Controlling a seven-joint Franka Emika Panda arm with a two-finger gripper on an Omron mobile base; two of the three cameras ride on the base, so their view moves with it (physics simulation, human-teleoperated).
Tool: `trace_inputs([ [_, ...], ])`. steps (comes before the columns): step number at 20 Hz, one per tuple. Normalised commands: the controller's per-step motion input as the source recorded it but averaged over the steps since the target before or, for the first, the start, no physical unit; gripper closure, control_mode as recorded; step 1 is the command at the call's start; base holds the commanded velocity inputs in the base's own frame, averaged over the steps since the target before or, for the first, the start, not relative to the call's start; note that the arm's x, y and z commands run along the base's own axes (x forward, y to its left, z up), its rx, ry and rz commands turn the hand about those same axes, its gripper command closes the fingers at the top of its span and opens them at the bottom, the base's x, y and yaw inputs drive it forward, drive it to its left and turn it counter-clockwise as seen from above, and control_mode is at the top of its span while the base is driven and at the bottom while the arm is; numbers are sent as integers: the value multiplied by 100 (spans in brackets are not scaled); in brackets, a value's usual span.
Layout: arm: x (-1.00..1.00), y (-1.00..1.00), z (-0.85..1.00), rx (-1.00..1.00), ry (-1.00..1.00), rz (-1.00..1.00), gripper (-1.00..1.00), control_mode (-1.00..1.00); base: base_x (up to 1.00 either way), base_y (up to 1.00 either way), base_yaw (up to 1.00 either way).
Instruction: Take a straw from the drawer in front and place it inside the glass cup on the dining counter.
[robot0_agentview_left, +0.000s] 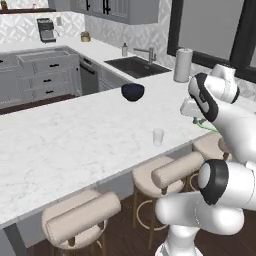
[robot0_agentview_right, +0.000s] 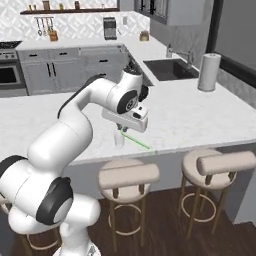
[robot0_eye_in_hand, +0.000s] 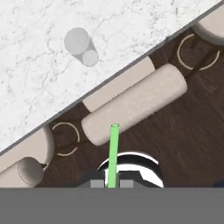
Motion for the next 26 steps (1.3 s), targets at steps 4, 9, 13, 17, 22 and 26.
trace_inputs([
  [4, 0, 0, 0, 0, 0, 0, 100, 100, 5, -65, 67],
  [9, 0, 0, 0, 0, 0, 0, 100, 100, 29, -68, 64],
  [13, 0, 0, 0, 0, 0, 0, 100, 100, 53, -77, 49],
  [17, 0, 0, 0, 0, 0, 0, 100, 100, 91, -29, 10],
  [22, 22, 0, 3, 5, 1, 0, 100, -100, 59, 0, 0],
  [26, -9, 0, 29, 30, 0, 0, 100, -100, 0, 0, 0],
])
